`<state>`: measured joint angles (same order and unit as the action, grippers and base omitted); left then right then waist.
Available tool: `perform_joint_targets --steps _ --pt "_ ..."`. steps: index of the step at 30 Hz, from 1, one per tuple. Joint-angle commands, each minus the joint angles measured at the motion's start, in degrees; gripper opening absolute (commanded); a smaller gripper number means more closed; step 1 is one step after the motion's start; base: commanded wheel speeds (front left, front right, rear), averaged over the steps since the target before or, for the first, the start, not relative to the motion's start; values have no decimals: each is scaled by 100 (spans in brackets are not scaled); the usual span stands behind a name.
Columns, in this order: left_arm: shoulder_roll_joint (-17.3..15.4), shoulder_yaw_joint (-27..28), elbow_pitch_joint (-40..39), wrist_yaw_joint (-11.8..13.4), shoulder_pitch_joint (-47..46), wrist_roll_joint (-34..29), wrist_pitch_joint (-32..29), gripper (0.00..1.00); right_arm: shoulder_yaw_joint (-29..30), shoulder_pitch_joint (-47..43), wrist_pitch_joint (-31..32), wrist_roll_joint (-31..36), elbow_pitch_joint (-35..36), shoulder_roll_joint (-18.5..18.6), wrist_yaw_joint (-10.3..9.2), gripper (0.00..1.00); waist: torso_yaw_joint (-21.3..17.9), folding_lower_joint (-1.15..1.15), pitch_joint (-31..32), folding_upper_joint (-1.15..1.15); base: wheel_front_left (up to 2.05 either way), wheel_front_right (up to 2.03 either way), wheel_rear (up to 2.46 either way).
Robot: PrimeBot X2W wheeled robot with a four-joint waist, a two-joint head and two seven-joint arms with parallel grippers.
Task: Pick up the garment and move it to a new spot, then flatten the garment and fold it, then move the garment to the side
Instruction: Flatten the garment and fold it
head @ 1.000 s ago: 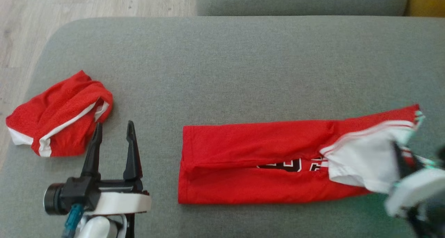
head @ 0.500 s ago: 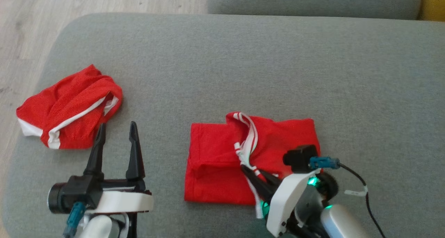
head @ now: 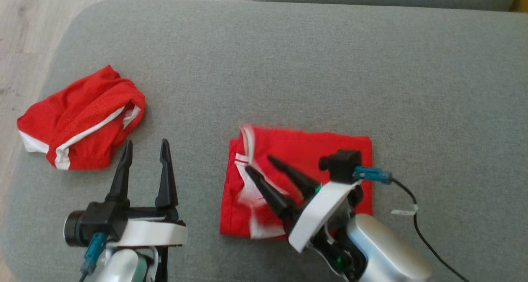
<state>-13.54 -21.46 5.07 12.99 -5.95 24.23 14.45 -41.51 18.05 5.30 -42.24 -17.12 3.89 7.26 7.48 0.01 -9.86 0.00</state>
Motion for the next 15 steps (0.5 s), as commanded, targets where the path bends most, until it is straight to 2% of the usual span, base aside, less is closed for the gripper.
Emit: perform_joint_targets --steps 1,4,7,11,15 --pt "-30 238 -146 -10 -242 -21 54 100 -104 263 -254 -80 249 -101 23 100 -13 -1 -20 0 0 0 0" --pt "-23 271 -135 -4 -246 -64 54 100 -120 511 -1012 -17 356 -101 23 100 -57 -1 -38 0 0 0 0" --pt "-14 305 -126 -3 -234 -100 54 100 175 675 -1562 327 362 -101 23 100 -105 -1 -26 0 0 0 0" --pt "-14 363 -129 15 -179 -142 54 100 1114 659 -1771 1342 386 -51 23 100 -182 -1 35 0 0 0 0" --pt "-61 419 -136 68 -99 -210 54 100 2242 181 -1656 2225 820 231 23 100 -250 -1 122 0 0 0 0"
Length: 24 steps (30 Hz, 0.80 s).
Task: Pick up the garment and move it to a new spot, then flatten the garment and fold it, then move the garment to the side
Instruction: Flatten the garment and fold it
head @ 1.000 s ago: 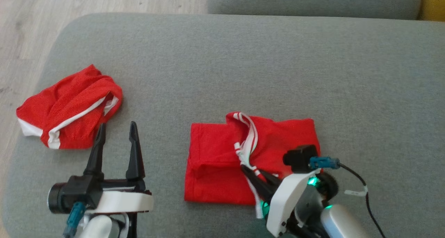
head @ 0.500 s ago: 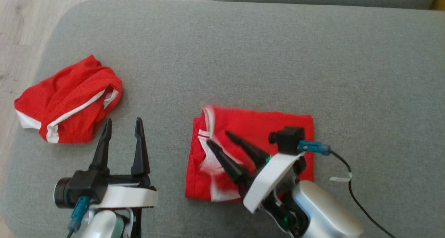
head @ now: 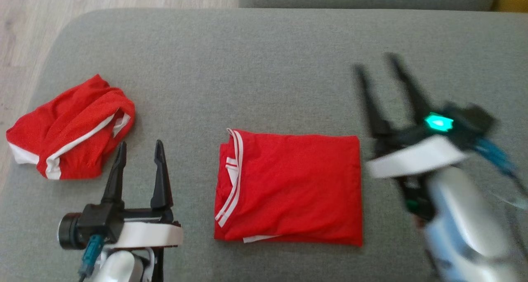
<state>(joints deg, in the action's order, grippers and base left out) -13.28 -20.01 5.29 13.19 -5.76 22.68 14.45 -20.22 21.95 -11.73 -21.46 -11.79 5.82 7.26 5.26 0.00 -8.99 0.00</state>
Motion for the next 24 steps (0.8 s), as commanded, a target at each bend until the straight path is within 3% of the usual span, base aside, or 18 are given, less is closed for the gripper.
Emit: perform_joint_targets --steps 1,8,14,24 --pt "-105 291 -161 61 -101 -65 54 100 381 -388 132 304 450 100 23 100 -44 0 55 0 0 0 0" --pt "-280 416 -179 153 74 -118 51 100 1629 -1688 813 874 1709 152 23 100 -161 0 248 0 0 0 0" --pt "-478 397 -229 188 339 -159 -111 100 1802 -2538 1236 944 2372 -103 23 100 -229 0 541 0 0 0 0" --pt "-690 288 -458 272 889 -144 -542 100 1804 -3482 1567 974 2654 -263 23 100 -307 0 961 0 0 0 0"
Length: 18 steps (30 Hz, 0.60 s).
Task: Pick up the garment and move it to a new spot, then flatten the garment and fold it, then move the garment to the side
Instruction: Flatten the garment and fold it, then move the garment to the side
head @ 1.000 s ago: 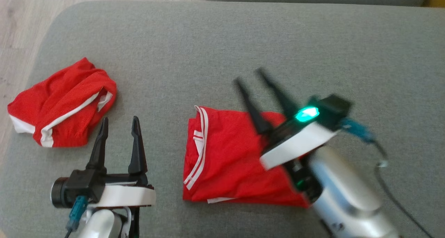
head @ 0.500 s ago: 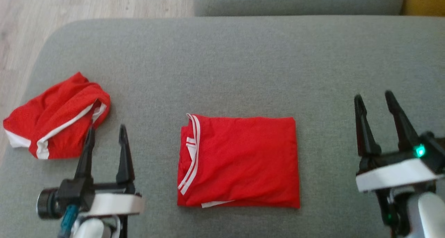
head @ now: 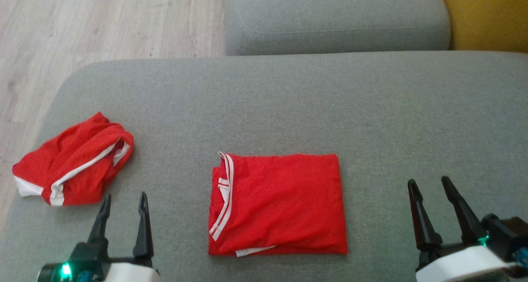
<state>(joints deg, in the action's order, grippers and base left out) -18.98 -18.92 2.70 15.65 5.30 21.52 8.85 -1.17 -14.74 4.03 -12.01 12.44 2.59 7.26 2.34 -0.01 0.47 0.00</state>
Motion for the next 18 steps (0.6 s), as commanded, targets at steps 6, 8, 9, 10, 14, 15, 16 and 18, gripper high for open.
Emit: perform_joint_targets --steps 6,8,9,10,14,15,16,18 --pt "-134 125 -160 -23 -11 118 -150 100 -46 -58 67 41 326 35 23 100 -58 1 114 0 0 0 0" --pt "-141 122 -117 -45 12 156 -164 100 -41 -97 83 46 351 33 23 100 -71 1 139 0 0 0 0" --pt "-139 120 -99 -49 22 177 -180 100 -42 -112 91 32 364 32 23 100 -78 1 148 0 0 0 0" --pt "-140 119 -86 -51 27 189 -190 100 -36 -122 101 37 378 32 23 100 -82 1 154 0 0 0 0" --pt "-144 107 -56 -49 22 221 -234 100 -16 -123 135 27 418 31 23 100 -95 1 161 0 0 0 0" --pt "-145 107 -52 -44 19 225 -237 100 -14 -117 143 45 426 30 23 100 -102 1 159 0 0 0 0" --pt "-147 109 -48 -38 17 228 -239 100 -18 -111 152 58 431 30 23 100 -108 1 156 0 0 0 0" --pt "-151 106 -41 -26 11 229 -244 100 -17 -100 163 88 439 30 23 100 -115 1 152 0 0 0 0"
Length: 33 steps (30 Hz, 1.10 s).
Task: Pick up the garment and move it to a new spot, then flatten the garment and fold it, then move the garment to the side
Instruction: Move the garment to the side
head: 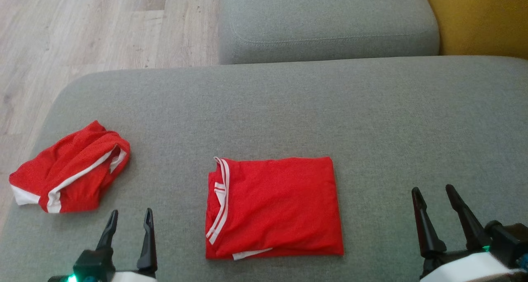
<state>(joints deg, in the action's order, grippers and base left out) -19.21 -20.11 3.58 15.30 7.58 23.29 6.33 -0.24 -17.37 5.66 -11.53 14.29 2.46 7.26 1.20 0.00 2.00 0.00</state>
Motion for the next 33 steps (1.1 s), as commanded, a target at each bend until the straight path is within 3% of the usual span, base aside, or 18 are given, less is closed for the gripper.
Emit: perform_joint_targets --steps 1,10,16,20,33 --pt "-129 222 -129 14 -221 52 8 100 -112 167 3 42 257 43 23 100 -4 0 -4 0 0 0 0" --pt "-140 204 -142 37 -314 43 58 100 -96 210 62 72 268 43 23 100 10 0 -63 0 0 0 0" --pt "-120 146 -164 -15 -576 -17 155 100 -61 363 305 110 -27 43 23 100 220 0 -266 0 0 0 0" --pt "-92 112 -146 -79 -806 -53 254 100 -136 547 423 62 -447 43 23 100 396 0 -486 0 0 0 0" --pt "293 -45 272 -279 -1639 -171 732 100 -922 1937 633 -643 -2859 117 23 100 1013 0 -1085 0 0 0 0"
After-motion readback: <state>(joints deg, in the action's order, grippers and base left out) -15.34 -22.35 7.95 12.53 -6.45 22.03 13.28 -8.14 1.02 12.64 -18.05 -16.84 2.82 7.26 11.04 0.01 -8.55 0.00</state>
